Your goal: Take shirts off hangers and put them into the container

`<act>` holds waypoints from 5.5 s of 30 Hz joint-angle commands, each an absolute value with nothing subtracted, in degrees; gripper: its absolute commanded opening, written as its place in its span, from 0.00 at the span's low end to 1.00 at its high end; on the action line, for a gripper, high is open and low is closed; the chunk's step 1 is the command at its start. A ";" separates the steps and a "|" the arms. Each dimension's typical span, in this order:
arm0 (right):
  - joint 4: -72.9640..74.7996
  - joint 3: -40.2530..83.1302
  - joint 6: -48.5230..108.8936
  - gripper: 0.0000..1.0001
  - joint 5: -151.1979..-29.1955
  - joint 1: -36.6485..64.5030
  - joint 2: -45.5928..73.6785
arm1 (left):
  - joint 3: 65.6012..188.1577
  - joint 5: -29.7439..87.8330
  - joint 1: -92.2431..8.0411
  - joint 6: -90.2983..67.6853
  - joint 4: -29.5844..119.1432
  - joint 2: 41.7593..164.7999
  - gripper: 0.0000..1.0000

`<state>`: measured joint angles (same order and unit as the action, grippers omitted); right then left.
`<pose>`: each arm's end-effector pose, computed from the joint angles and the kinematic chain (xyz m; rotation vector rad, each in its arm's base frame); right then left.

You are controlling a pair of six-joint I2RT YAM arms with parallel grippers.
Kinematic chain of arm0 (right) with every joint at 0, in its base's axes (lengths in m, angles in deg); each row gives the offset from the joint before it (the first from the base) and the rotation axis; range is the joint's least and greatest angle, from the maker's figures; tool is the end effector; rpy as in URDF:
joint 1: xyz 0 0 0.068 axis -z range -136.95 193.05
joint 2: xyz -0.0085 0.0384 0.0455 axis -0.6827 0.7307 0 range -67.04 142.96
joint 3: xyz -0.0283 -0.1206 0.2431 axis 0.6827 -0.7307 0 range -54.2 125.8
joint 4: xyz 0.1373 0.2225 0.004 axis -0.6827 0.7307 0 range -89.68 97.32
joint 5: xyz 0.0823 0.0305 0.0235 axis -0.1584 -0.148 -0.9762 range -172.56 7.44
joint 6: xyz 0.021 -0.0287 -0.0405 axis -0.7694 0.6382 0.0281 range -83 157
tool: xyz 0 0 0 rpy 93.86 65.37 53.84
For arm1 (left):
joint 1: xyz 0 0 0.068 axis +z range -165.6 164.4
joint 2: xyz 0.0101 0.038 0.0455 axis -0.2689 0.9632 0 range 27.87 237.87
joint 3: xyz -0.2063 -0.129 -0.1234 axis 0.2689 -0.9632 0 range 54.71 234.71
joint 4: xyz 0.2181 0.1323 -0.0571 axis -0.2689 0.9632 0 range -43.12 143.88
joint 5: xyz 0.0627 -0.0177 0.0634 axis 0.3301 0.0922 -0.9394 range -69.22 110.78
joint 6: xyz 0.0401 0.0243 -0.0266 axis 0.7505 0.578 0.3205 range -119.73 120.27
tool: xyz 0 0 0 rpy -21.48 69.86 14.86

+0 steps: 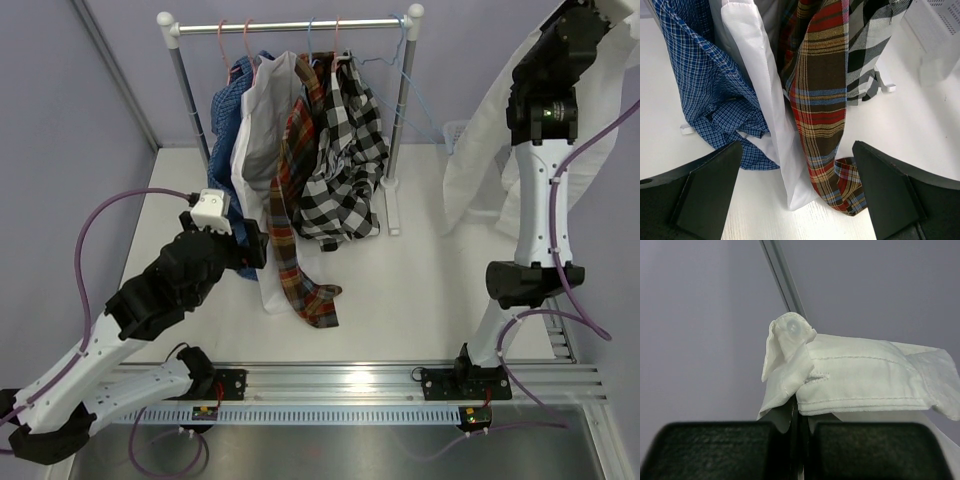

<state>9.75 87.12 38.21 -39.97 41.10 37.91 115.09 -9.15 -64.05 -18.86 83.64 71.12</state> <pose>0.3398 -0.0125 0.6076 0.6358 1.0649 -0.3969 0.1080 -0.0952 0.3887 0.1305 1.8735 -0.3137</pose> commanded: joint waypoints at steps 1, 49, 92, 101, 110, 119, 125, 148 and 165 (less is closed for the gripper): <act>-3.70 90.12 42.45 0.00 -44.12 45.57 42.20 | 117.29 -11.47 -63.85 -19.85 82.22 72.34 0.99; 23.88 24.03 -5.44 0.88 -58.48 35.23 30.51 | 117.47 -9.19 -63.68 -20.38 82.04 74.37 0.99; 26.87 60.23 0.96 0.00 -43.18 50.95 38.17 | 118.08 -11.83 -63.68 -22.58 84.32 72.52 0.99; 26.25 62.00 6.76 0.00 -49.58 58.26 44.49 | 118.61 -12.35 -63.68 -22.49 84.32 74.37 0.99; 40.28 64.63 4.40 0.00 -63.30 58.26 60.30 | 119.31 -12.26 -63.68 -22.58 84.41 76.39 0.99; 41.03 61.30 1.66 0.53 -66.57 58.52 59.10 | 119.49 -11.21 -63.68 -22.23 84.33 76.04 0.99; 36.90 53.49 3.95 0.78 -61.39 58.52 42.32 | 119.66 -9.54 -63.68 -21.61 84.24 75.42 0.99; 1.66 -11.12 -19.51 0.93 -80.52 72.75 10.83 | 115.54 -5.76 -63.68 -23.37 84.32 69.27 0.99; -10.13 -8.76 -21.18 0.89 -81.50 74.61 19.53 | 113.51 -7.34 -63.68 -23.72 84.15 69.27 0.99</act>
<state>-6.07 -10.97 -19.99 -80.73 74.45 18.70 113.45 -6.68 -63.89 -23.32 86.24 69.22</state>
